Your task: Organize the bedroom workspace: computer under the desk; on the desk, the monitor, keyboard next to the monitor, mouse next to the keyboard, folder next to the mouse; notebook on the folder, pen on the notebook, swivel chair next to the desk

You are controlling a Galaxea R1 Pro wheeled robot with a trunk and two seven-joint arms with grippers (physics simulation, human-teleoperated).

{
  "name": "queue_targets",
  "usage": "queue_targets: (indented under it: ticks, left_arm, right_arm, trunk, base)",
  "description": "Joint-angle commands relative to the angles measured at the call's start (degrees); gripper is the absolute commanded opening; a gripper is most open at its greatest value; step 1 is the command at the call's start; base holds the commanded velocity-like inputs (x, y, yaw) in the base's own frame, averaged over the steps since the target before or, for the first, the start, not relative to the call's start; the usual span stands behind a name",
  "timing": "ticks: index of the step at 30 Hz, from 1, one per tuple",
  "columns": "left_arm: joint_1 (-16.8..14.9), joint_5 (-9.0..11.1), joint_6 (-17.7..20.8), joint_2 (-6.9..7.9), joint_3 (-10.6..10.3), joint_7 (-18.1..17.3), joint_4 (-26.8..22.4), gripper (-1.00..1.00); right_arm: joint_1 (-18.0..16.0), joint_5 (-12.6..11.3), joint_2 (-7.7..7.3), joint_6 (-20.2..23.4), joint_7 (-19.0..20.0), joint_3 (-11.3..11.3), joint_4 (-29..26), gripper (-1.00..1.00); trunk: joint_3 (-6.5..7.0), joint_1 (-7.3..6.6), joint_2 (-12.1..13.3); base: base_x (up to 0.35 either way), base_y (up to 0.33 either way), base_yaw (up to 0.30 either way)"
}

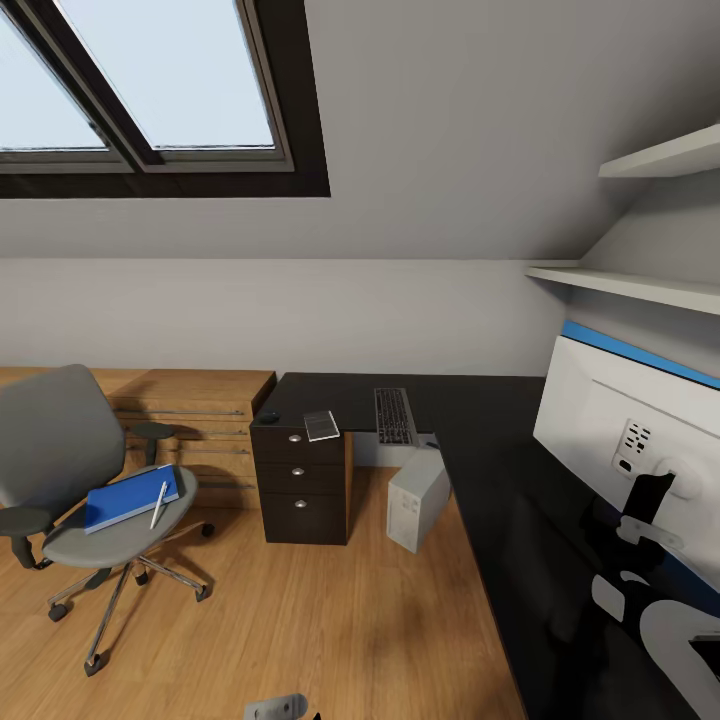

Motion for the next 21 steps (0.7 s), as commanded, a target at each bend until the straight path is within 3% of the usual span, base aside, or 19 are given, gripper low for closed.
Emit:
queue_targets:
  ticks: [1,9,21]
  left_arm:
    - [-0.09,0.4,-0.22,0.05,-0.2,0.33,-0.08,1.0]
    - [-0.08,0.52,-0.22,0.05,-0.19,0.29,-0.08,1.0]
    - [-0.09,0.54,-0.22,0.05,-0.2,0.29,-0.08,1.0]
  right_arm:
    - [-0.07,-0.26,0.0,-0.13,-0.21,0.49,0.1,1.0]
    - [-0.07,-0.23,0.02,-0.16,-0.21,0.48,0.1,1.0]
    - [-0.07,-0.25,0.07,-0.16,-0.21,0.5,0.1,1.0]
  trunk:
    - [-0.07,0.0,-0.05]
    - [-0.07,0.0,-0.05]
    - [-0.07,0.0,-0.05]
  base:
    - [0.0,0.0,0.0]
    - [-0.048,0.0,0.0]
    - [-0.28,0.0,0.0]
